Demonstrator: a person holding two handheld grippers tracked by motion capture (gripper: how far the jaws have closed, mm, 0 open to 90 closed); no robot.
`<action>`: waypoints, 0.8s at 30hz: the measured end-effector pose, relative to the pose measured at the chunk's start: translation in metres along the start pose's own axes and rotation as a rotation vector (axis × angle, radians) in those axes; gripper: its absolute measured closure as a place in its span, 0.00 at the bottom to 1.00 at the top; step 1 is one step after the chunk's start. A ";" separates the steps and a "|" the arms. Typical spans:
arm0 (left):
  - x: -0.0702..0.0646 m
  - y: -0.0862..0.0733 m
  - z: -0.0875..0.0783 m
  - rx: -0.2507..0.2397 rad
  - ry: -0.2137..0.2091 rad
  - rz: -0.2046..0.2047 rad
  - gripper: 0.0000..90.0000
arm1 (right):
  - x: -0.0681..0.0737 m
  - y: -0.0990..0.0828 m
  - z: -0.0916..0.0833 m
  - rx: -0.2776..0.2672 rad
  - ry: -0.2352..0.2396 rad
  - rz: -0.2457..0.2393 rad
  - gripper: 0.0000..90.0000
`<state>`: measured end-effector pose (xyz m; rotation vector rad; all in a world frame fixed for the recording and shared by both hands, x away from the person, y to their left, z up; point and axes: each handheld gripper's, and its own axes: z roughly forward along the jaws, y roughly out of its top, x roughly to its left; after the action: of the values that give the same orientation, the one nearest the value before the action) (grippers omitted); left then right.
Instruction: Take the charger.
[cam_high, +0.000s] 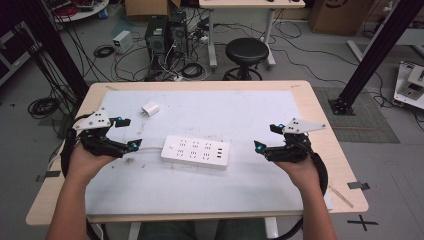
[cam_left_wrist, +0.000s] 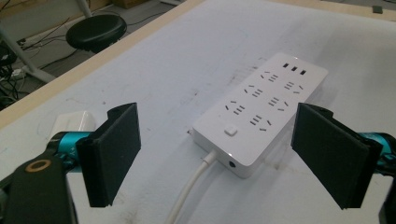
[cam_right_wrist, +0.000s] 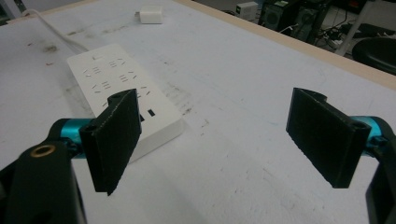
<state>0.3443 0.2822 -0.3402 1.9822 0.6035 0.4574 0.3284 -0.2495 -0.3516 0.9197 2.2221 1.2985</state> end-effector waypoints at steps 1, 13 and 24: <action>0.001 0.001 0.000 0.000 0.003 -0.003 0.18 | 0.000 0.000 0.000 0.000 0.000 0.000 0.20; 0.049 0.023 0.028 0.078 0.060 -0.028 0.18 | 0.001 0.007 0.004 0.030 -0.008 -0.013 0.20; 0.119 0.024 0.096 0.196 0.088 -0.070 0.18 | 0.000 0.010 0.009 0.042 -0.019 -0.004 0.20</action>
<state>0.4984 0.2751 -0.3543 2.1266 0.7956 0.4586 0.3378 -0.2407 -0.3472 0.9380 2.2436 1.2402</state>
